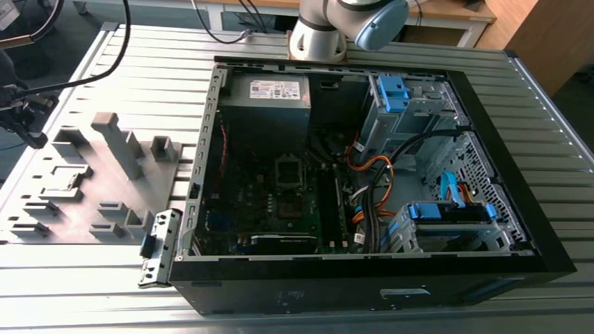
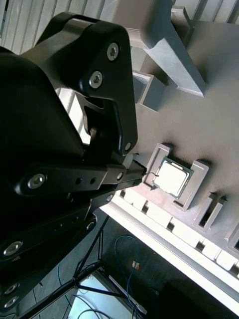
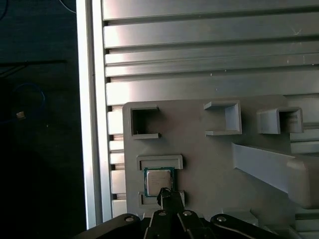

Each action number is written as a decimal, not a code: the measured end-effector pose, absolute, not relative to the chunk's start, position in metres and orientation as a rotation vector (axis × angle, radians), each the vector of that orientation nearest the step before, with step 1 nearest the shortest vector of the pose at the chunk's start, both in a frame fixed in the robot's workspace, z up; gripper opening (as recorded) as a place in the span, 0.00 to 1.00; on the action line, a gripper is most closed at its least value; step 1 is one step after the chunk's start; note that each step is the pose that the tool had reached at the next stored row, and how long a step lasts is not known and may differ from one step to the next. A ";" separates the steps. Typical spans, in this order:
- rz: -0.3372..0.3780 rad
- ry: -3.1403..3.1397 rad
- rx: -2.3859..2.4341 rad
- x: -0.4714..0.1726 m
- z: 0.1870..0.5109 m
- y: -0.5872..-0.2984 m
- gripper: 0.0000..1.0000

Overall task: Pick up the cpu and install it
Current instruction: 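Pick up the cpu and move it towards the insertion slot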

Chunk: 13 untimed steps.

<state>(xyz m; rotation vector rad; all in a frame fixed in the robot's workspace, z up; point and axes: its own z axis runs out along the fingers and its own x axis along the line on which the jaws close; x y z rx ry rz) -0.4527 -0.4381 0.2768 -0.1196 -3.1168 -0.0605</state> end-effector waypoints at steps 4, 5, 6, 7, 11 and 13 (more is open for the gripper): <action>-0.063 -3.141 -0.120 -0.454 0.275 -0.438 0.11; -0.063 -3.146 -0.120 -0.455 0.274 -0.438 0.11; -0.063 -3.149 -0.120 -0.455 0.273 -0.438 0.11; -0.064 -3.149 -0.120 -0.455 0.272 -0.438 0.11; -0.063 -3.149 -0.120 -0.457 0.267 -0.439 0.11; -0.063 -3.149 -0.120 -0.457 0.265 -0.439 0.11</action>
